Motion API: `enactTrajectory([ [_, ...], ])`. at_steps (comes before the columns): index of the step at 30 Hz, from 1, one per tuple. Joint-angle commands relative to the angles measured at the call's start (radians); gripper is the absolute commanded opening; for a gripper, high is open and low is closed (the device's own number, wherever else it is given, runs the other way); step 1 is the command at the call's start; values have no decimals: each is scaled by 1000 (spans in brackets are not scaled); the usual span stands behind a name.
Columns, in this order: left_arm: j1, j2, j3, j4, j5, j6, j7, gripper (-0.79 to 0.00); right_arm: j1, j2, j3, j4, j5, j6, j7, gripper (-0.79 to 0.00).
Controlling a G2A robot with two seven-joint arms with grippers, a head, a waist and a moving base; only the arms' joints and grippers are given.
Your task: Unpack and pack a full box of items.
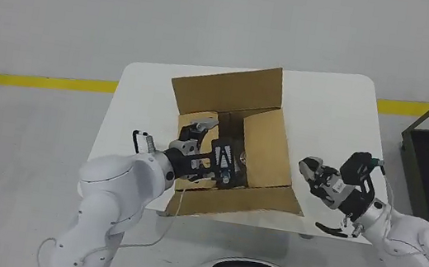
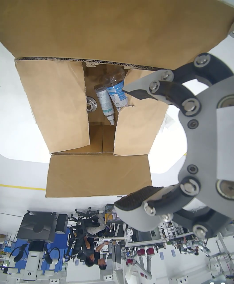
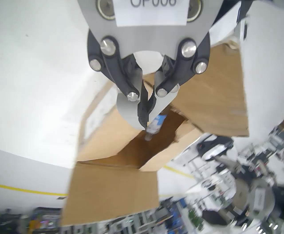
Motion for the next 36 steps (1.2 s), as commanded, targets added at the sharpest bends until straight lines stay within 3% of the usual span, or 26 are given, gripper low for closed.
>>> enactTrajectory([
  [1, 0, 0, 0, 0, 0, 0, 0, 0, 1, -1, 12, 15, -73, 68, -30, -785],
  [6, 0, 0, 0, 0, 0, 0, 0, 0, 28, -10, -58, 86, -145, 125, -31, -785],
  [15, 15, 2, 3, 1, 13, 18, 26, 0, 54, -21, -169, 128, -194, 64, -29, -785],
  [21, 28, 7, 20, 38, 27, 33, 37, 0, 0, -11, -147, 73, -184, -44, 2, -785],
  [26, 10, 3, 51, 95, -21, 65, -16, 0, -21, -2, -123, 51, -162, -150, 9, -785],
  [36, -73, -19, 163, 231, -86, 195, -201, 0, -47, 7, 14, -13, -131, -69, -75, -785],
])
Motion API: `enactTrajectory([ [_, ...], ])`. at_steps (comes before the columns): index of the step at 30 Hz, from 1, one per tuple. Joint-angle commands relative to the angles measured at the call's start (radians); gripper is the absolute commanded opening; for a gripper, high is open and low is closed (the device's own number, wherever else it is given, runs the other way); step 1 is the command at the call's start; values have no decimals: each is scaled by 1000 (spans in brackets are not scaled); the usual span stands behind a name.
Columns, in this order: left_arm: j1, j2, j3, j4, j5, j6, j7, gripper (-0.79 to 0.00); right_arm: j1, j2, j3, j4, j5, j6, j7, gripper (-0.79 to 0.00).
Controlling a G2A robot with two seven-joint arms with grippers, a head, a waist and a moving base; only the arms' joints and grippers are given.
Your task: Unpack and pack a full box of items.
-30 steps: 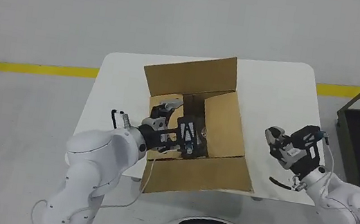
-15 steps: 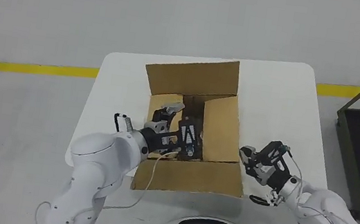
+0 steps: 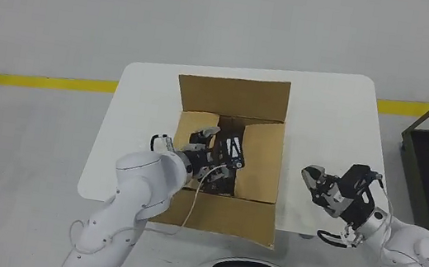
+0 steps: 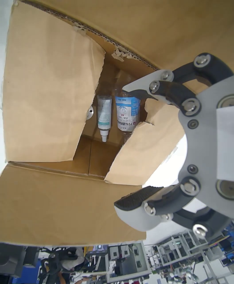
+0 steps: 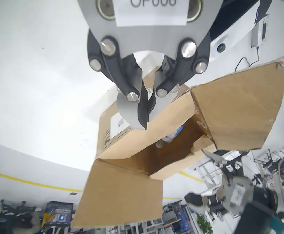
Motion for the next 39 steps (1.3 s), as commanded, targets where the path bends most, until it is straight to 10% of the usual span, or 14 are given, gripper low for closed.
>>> enactTrajectory([
  [1, -11, -3, 22, 28, 2, 14, -24, 0, 3, 0, 11, -4, 2, 12, -1, -785],
  [10, -52, 4, 111, 121, 163, 42, -51, -49, 22, -1, 3, -21, 12, 15, 4, -785],
  [14, -53, 6, 108, 130, 168, 64, -73, -653, 53, -3, -24, -21, 6, 4, 19, -785],
  [16, -52, 7, 104, 128, 166, 71, -80, -785, 75, -4, -46, -10, -1, -2, 37, -785],
  [27, -36, 12, 53, 69, 136, 121, -98, -785, 163, -16, -143, 46, -18, 4, 58, -785],
  [39, 20, 5, -124, -44, -275, 397, -110, -785, 163, -12, -103, 41, 8, 10, 64, -785],
])
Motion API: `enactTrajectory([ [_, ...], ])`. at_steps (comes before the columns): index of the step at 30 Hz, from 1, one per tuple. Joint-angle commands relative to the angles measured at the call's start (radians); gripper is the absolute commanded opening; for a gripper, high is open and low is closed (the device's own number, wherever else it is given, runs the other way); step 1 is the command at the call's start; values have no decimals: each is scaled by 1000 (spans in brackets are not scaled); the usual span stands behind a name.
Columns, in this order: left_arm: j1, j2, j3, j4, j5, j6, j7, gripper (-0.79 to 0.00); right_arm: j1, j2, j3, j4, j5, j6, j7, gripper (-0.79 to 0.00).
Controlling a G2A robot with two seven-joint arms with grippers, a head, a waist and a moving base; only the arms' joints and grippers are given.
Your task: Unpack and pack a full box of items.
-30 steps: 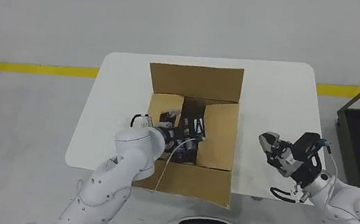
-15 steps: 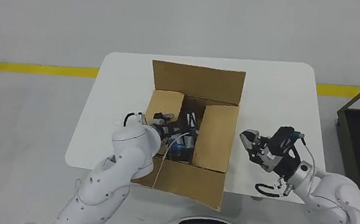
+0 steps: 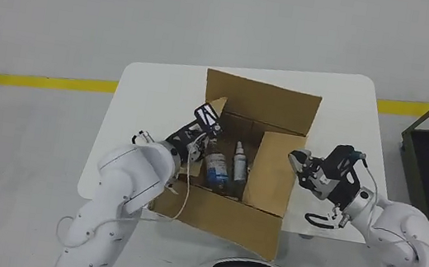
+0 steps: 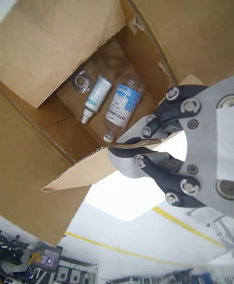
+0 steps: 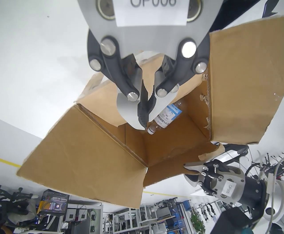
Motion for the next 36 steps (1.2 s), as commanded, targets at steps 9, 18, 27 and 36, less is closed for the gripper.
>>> enactTrajectory([
  [9, 28, 7, -81, -11, -140, 93, -12, 0, 10, 1, -19, 2, 4, -12, 63, -785],
  [18, -3, 30, -87, -2, 40, -69, -36, 0, 16, 0, -42, 2, 2, -5, 93, -785],
  [27, -29, 56, -98, 24, 280, -230, -21, 0, 16, 1, -54, 6, -1, -10, 116, -785],
  [36, -8, 77, -119, 106, 417, -261, 19, 0, 24, 1, -62, 14, -5, -11, 120, -785],
])
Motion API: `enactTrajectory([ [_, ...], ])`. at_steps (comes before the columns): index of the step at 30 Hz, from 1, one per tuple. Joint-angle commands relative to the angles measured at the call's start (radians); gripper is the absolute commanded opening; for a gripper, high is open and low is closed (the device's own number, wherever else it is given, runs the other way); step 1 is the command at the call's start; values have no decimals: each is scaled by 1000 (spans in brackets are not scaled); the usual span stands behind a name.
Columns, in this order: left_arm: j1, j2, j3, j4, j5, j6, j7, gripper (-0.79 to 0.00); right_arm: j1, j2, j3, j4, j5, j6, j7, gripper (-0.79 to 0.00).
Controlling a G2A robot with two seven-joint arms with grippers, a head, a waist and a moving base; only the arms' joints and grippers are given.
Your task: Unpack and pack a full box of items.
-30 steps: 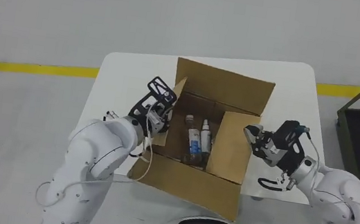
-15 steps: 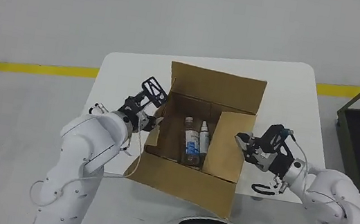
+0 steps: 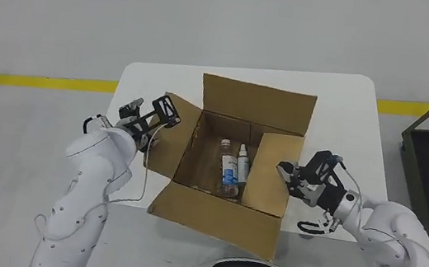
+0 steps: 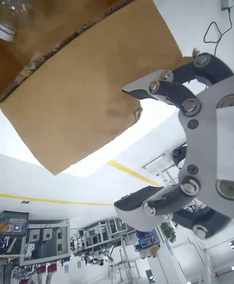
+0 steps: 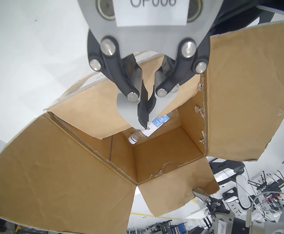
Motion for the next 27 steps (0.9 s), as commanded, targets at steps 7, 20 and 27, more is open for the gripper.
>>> enactTrajectory([
  [7, 52, 6, -1, 23, 31, 12, 28, 0, -3, 0, 2, 14, 4, 9, -8, -785],
  [20, 68, 9, -22, -71, -16, 12, 66, 0, -98, 6, 141, 39, 7, 210, -97, -785],
  [27, 57, 13, -39, -138, -31, -8, 78, 0, -76, 0, 74, 101, -1, 177, -46, -785],
])
